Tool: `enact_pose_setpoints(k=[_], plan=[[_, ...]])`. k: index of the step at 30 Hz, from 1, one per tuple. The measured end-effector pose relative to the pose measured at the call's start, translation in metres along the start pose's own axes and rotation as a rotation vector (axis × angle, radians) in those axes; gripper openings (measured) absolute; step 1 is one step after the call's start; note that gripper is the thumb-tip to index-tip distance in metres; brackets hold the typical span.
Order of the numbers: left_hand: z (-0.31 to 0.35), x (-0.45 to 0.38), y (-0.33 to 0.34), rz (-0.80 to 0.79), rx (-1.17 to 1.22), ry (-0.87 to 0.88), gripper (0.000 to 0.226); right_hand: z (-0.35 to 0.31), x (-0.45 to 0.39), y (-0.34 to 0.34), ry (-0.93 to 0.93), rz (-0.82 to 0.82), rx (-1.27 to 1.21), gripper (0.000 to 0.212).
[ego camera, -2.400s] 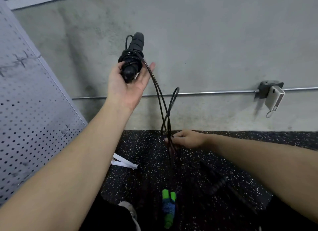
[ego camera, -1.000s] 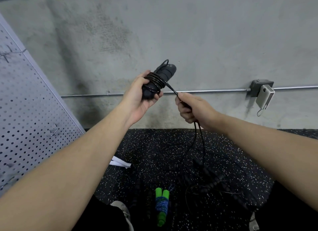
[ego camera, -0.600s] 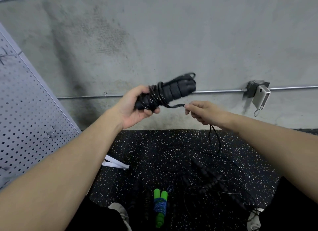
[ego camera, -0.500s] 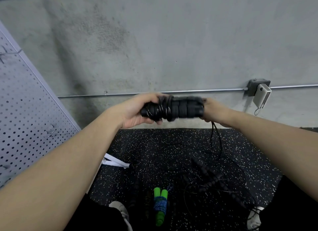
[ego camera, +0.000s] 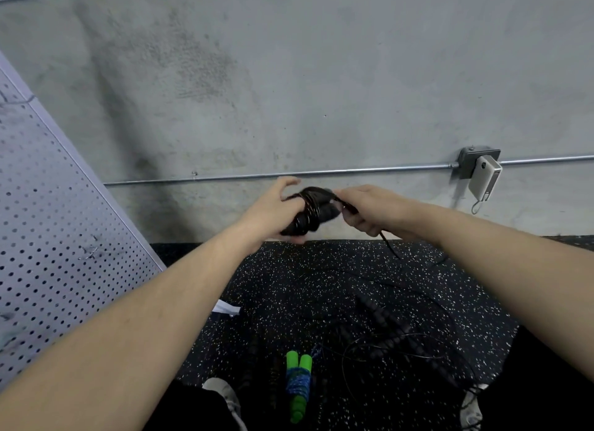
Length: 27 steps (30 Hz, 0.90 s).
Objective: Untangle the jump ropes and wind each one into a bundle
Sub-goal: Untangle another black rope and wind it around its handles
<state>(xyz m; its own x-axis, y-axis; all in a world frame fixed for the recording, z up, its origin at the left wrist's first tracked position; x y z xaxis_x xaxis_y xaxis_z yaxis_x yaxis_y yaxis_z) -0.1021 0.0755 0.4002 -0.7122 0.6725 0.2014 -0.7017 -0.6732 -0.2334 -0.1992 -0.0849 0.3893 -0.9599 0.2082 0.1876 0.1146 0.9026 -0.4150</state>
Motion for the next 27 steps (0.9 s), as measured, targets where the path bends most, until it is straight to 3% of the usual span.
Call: enact_pose_setpoints(k=[3,5,8,12,15,19,20,23,27], plan=[[0.003,-0.004,-0.002,0.058,0.446,0.008,0.054,0.001,0.005,0.005,-0.016,-0.079,-0.082,0.028],[0.003,-0.005,-0.003,0.006,0.711,0.002,0.055,0.003,0.01,0.007,-0.028,-0.138,-0.077,0.029],[0.0,0.005,-0.006,-0.109,0.887,-0.042,0.057,0.004,0.015,0.0,-0.05,-0.107,0.003,0.033],[-0.005,0.014,0.004,-0.229,0.854,-0.077,0.051,0.008,0.02,-0.016,-0.066,-0.064,0.178,0.043],[-0.006,0.014,0.013,-0.302,0.825,-0.08,0.052,0.014,0.024,-0.026,-0.052,-0.126,0.275,0.046],[-0.008,0.008,0.015,-0.378,0.766,-0.1,0.053,0.015,0.027,-0.042,-0.048,-0.187,0.207,0.021],[-0.008,0.006,0.015,-0.393,0.75,-0.103,0.053,0.014,0.028,-0.046,-0.05,-0.168,0.224,0.008],[-0.009,0.0,0.018,-0.48,0.665,-0.111,0.055,0.012,0.027,-0.055,-0.056,-0.036,0.43,0.023],[-0.01,-0.003,0.023,-0.564,0.423,-0.079,0.057,0.019,0.023,-0.065,-0.034,0.128,0.49,0.016]])
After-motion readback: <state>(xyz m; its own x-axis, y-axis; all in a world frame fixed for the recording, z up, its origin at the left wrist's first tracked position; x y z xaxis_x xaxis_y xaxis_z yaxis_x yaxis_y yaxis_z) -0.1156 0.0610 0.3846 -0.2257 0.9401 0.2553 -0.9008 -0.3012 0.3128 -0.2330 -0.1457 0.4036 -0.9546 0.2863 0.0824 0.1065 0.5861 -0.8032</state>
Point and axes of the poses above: each hand's wrist, its own x-axis away from the middle knuckle, its own y-axis out of the palm, z = x × y, the point moved 3 cm from there along -x, towards the middle knuckle, and after that the axes turned 5 degrees about x, right-handed, at the moved point
